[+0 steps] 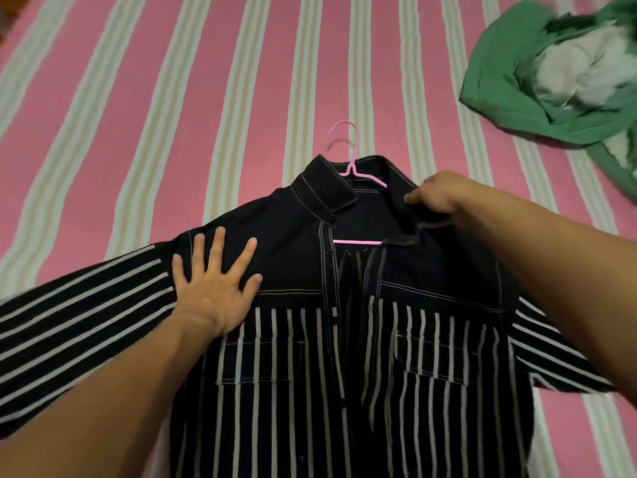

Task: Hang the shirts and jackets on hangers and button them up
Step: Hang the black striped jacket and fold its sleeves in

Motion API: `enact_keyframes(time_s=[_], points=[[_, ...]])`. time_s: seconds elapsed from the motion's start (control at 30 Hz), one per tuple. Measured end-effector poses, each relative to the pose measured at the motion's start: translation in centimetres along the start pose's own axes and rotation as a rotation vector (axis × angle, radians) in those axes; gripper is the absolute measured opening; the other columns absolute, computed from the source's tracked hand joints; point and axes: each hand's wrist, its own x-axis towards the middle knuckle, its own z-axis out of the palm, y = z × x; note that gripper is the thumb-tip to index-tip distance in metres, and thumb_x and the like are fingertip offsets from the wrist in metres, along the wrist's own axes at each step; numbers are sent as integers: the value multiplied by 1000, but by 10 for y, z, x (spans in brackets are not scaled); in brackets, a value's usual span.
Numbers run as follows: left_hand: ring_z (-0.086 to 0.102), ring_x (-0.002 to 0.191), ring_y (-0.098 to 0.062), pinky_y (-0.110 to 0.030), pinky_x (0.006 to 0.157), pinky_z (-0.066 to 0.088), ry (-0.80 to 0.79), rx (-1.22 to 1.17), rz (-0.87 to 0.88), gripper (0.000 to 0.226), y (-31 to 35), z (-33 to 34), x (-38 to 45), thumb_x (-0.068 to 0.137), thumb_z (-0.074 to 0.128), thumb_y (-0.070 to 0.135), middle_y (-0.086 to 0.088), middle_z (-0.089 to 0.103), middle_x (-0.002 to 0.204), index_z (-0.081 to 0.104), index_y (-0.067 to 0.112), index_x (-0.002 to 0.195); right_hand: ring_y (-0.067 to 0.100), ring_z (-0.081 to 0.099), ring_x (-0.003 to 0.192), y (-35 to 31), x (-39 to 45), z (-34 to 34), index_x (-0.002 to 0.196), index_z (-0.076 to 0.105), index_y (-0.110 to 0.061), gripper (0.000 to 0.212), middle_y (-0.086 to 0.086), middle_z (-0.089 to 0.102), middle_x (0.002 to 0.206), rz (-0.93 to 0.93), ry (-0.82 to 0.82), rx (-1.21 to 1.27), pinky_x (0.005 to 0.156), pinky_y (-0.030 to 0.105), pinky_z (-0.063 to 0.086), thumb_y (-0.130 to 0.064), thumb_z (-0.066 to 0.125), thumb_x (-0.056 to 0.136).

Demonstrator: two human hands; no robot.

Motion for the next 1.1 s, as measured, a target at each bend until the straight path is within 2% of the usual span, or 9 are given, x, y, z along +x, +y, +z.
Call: enact_keyframes(time_s=[0.1,0.17,0.23,0.4,0.5,0.7,0.83,1.0,1.1], points=[[-31,150,-29,-61,121,-11,-157,16,-37,64,3,-23,4,97,15,73,5,-39,160,-24,61,146,21,67,101,-17,-19,6,137,54,-12,38,5,63,113,-157,-193,758,89,40,59,-9,57,99],[-28,151,-31,-64,121,-5,-254,18,-68,67,9,-41,7,99,26,69,4,-37,162,-20,60,148,17,55,120,-16,-51,23,142,50,-22,45,-4,57,119,-246,-285,792,111,40,41,-22,60,98],[-19,154,-35,-64,122,0,-236,35,-86,71,19,-52,0,101,36,62,-1,-26,167,-10,54,155,12,57,116,14,-81,46,142,52,-24,52,-9,61,125,-342,-208,561,110,33,39,-29,66,92],[5,154,-40,-55,125,11,267,-108,163,63,43,11,-132,100,47,44,-17,9,168,27,35,159,7,52,106,171,-171,85,125,61,-23,28,-9,52,118,-533,149,-151,95,21,46,-21,61,97],[2,155,-38,-56,125,11,171,-143,204,60,29,89,-270,102,40,52,-14,8,169,25,38,159,17,45,126,277,-228,104,133,57,-17,38,0,50,134,-486,96,-393,110,33,38,-27,62,97],[12,153,-38,-58,122,18,-88,-119,-218,72,-44,157,-430,98,34,63,-16,11,167,14,35,162,37,39,135,414,-343,124,143,50,-7,58,18,42,148,-374,189,-644,115,50,33,-41,60,97],[61,110,-29,-54,99,50,113,-494,-257,49,-61,155,-436,99,56,38,-9,66,120,44,20,143,53,43,123,455,-358,120,139,45,8,65,37,46,136,69,431,-481,106,59,33,-38,63,95],[63,70,-29,-45,61,54,97,-733,-282,16,-80,147,-449,103,54,30,-2,61,78,44,18,101,48,59,99,455,-384,106,108,55,6,26,34,61,107,209,515,-310,82,46,45,-18,50,102],[57,75,-33,-43,63,44,92,-693,-288,21,-102,144,-480,102,55,29,-3,55,76,43,13,94,48,59,99,457,-413,89,107,57,7,20,33,61,106,188,592,-331,81,46,45,-12,52,101]])
